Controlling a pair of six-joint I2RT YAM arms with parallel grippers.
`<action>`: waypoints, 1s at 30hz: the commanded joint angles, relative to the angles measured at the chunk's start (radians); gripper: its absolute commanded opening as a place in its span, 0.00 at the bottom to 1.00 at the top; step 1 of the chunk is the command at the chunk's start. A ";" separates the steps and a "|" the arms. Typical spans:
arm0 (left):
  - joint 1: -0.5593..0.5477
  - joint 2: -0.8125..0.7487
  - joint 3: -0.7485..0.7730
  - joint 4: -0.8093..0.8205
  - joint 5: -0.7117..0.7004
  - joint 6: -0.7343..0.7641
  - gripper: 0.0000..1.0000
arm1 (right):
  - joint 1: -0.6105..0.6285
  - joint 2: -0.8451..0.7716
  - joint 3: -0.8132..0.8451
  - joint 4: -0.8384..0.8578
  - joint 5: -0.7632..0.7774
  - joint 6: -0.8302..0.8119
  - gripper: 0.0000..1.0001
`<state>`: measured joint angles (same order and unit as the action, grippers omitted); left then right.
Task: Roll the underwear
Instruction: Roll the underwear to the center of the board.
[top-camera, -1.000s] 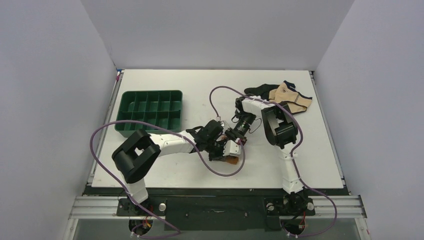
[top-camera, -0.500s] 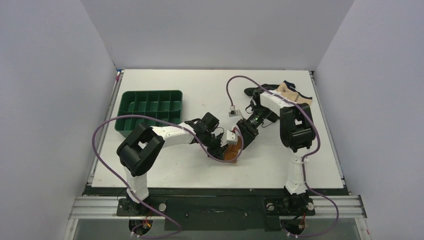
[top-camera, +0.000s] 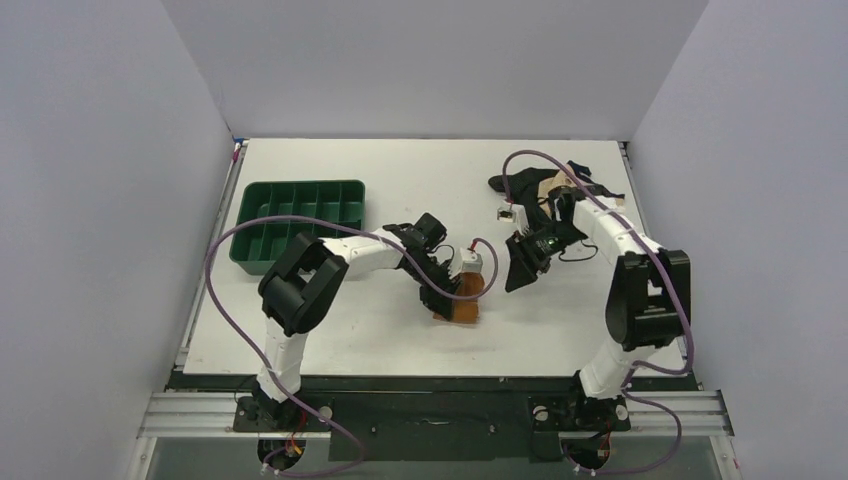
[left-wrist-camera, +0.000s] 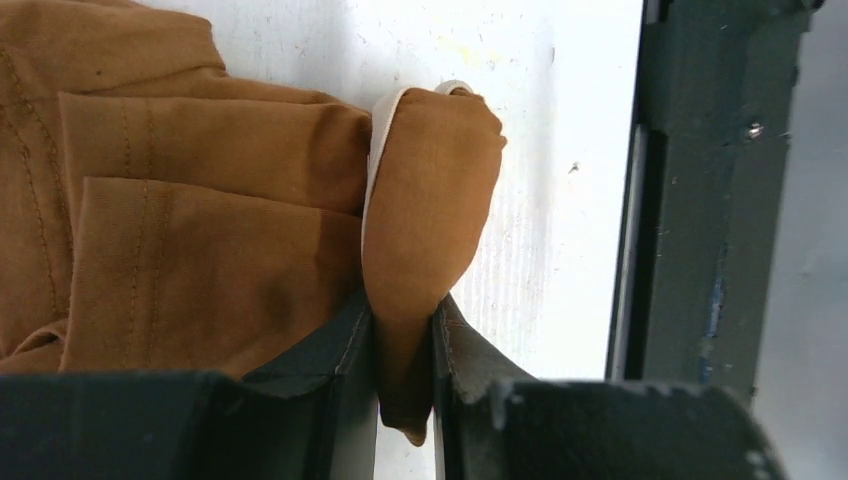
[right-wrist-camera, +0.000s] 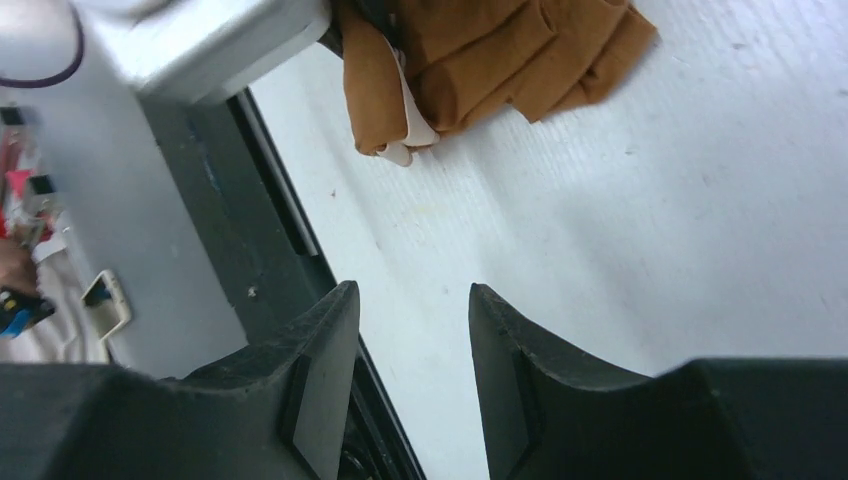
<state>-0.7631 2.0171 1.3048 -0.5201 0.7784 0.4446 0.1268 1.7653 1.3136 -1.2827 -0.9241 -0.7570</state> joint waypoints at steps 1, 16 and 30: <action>0.018 0.128 0.037 -0.186 0.016 -0.041 0.00 | -0.010 -0.217 -0.109 0.247 0.069 0.155 0.41; 0.092 0.384 0.258 -0.432 0.196 -0.078 0.00 | 0.331 -0.596 -0.385 0.616 0.584 0.301 0.51; 0.132 0.497 0.349 -0.525 0.249 -0.094 0.00 | 0.713 -0.417 -0.379 0.625 0.830 0.216 0.54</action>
<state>-0.6399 2.4489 1.6604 -1.0626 1.2205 0.2974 0.7700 1.2999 0.9287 -0.6861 -0.1970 -0.5095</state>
